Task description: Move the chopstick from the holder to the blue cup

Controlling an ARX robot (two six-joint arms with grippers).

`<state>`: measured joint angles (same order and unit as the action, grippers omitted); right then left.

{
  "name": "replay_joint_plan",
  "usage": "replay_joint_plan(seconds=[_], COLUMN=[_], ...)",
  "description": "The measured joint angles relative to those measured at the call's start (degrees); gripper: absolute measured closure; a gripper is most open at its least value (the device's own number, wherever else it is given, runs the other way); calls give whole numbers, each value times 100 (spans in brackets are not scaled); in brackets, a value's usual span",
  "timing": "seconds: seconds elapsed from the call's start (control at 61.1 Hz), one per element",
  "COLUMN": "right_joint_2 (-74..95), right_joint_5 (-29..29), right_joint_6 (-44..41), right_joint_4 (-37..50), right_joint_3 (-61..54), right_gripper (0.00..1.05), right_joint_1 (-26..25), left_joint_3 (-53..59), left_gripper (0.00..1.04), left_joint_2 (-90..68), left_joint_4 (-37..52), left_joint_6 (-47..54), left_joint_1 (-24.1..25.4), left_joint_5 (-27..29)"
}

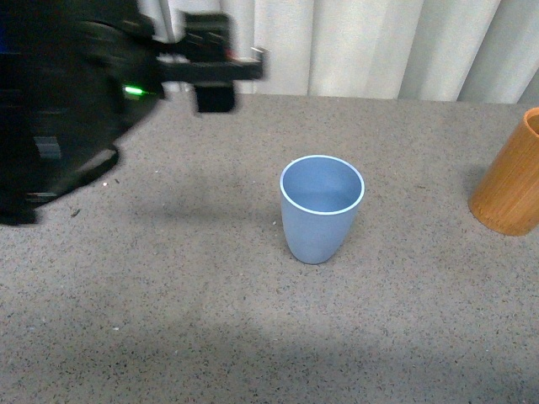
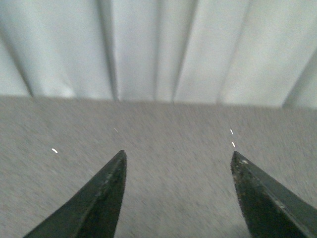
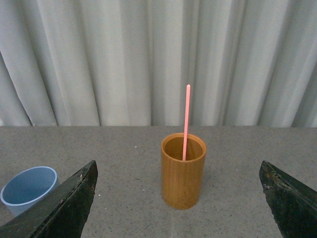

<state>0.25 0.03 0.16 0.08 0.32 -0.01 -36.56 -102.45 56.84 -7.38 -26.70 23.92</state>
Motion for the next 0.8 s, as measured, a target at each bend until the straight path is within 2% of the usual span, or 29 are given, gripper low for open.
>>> replay_joint_plan(seconds=[0.049,0.098,0.196,0.278,0.376,0.458,0.556,0.589,0.605,0.654,0.72,0.802], right_joint_2=[0,0,0,0,0,0,0,0,0,0,0,0], right_joint_5=[0,-2,-24,-13,-7,-9,-7,-9,-13,-11,-11,-11], right_joint_6=[0,0,-2,0,0,-2,0,-2,0,0,0,0], right_joint_4=[0,0,0,0,0,0,0,0,0,0,0,0], right_joint_3=[0,0,0,0,0,0,0,0,0,0,0,0], right_gripper=[9,9,9,9,9,9,9,9,9,9,9,9], right_joint_1=[0,0,0,0,0,0,0,0,0,0,0,0], left_joint_3=[417,874,1652,2011,2568,3156,3539,3539,3539,3539,3539,3539], left_gripper=[49,62,88,101,101,101,101,101,101,101,101,101], left_joint_2=[297,796,1451,1812,2649,3842,6166,7442,7597,9132,9941,10198], left_joint_4=[638,1034,1067,977,623,-234,-2472,-3654,-3790,-4999,-5582,-5661], left_joint_6=[229,442,603,619,651,675,686,693,693,695,695,695], left_joint_1=[350,896,2065,2549,2653,2651,2660,2660,2660,2660,2660,2660], left_joint_5=[-229,-734,-1919,-2262,-2332,-2404,-2376,-2382,-2391,-2393,-2393,-2393])
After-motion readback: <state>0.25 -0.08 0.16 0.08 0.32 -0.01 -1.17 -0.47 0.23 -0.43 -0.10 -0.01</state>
